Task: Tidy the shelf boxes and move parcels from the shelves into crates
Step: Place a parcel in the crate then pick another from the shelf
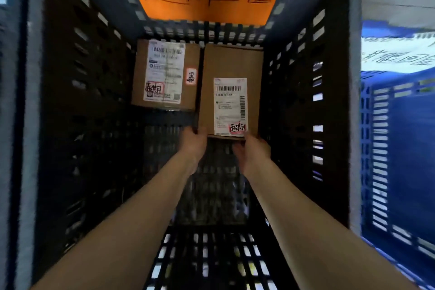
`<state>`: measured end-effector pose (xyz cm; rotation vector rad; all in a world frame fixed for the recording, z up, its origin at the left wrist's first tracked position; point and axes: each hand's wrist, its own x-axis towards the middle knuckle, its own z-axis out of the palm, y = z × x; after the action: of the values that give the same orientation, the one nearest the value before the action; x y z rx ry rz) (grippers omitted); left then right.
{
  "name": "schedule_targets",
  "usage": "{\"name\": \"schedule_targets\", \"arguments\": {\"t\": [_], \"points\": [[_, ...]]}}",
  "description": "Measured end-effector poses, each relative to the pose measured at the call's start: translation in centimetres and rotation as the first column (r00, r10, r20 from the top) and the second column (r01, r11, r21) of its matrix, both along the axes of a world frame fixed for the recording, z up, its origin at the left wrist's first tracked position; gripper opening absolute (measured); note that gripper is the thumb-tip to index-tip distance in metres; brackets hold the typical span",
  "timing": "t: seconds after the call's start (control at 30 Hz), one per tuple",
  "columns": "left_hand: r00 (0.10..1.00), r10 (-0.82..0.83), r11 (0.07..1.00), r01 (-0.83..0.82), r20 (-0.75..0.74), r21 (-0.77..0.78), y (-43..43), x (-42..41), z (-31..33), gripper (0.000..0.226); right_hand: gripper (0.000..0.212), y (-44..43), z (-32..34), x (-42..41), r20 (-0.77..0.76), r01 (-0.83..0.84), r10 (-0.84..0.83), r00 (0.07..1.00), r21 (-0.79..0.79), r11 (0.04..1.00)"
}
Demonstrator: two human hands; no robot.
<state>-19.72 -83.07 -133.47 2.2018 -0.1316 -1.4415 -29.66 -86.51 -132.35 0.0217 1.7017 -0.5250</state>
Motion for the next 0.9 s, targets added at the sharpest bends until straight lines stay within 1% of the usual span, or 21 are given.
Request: {"name": "schedule_targets", "arguments": {"t": [0.07,0.17,0.27,0.37,0.47,0.5,0.53,0.57,0.63,0.7,0.8,0.87,0.9], "points": [[0.999,-0.028,1.0,0.028,0.025,0.0,-0.2,-0.5,-0.3,0.034,0.04,-0.4,-0.2,-0.1,0.029,0.04,-0.04,0.999,0.004,0.999],[0.996,-0.079,0.996,0.078,0.028,0.036,-0.4,-1.0,0.0,0.033,0.041,-1.2,0.0,-0.7,0.006,0.017,-0.017,1.0,0.009,1.0],[0.999,-0.031,0.997,0.032,-0.015,0.068,-0.4,-0.9,1.0,0.035,0.04,-1.8,1.2,-0.9,-0.01,-0.047,0.047,0.999,0.038,0.998],[0.999,-0.002,0.997,0.005,-0.034,0.075,0.2,-0.6,3.4,0.034,0.035,-1.5,4.1,-0.6,-0.017,-0.125,0.126,0.992,0.055,0.991],[0.996,0.041,0.994,-0.033,-0.075,0.104,1.8,0.2,8.1,0.038,0.028,-0.4,8.6,-0.1,0.002,-0.292,0.292,0.956,0.069,0.954],[0.995,0.058,0.993,-0.049,-0.084,0.105,2.4,0.6,10.0,0.038,0.024,-0.1,10.3,0.2,-0.027,-0.374,0.376,0.926,0.068,0.925],[0.993,0.079,0.993,-0.07,-0.086,0.096,3.0,1.2,12.1,0.037,0.019,0.2,12.1,0.4,-0.066,-0.47,0.474,0.878,0.064,0.88],[0.991,0.105,0.992,-0.098,-0.087,0.082,3.5,1.8,14.2,0.036,0.019,0.5,14.1,0.7,-0.099,-0.563,0.566,0.818,0.059,0.824],[0.982,0.164,0.986,-0.16,-0.089,0.052,4.4,3.2,18.9,0.036,0.028,0.6,18.5,1.4,-0.127,-0.691,0.689,0.714,0.034,0.722],[0.966,0.236,0.972,-0.237,-0.109,0.007,5.2,4.7,24.1,0.038,0.031,0.3,23.8,2.6,-0.155,-0.759,0.748,0.645,-0.015,0.651],[0.931,0.343,0.93,-0.355,-0.123,-0.098,6.6,7.2,32.7,0.036,0.022,-0.3,32.3,5.4,-0.255,-0.814,0.774,0.58,-0.136,0.565],[0.904,0.413,0.889,-0.426,-0.109,-0.168,8.0,8.9,38.6,0.035,0.022,0.0,37.8,7.6,-0.288,-0.851,0.802,0.524,-0.223,0.476],[0.887,0.449,0.864,-0.461,-0.106,-0.2,9.0,9.6,41.3,0.035,0.017,0.5,40.4,8.6,-0.285,-0.864,0.822,0.494,-0.268,0.426]]}}
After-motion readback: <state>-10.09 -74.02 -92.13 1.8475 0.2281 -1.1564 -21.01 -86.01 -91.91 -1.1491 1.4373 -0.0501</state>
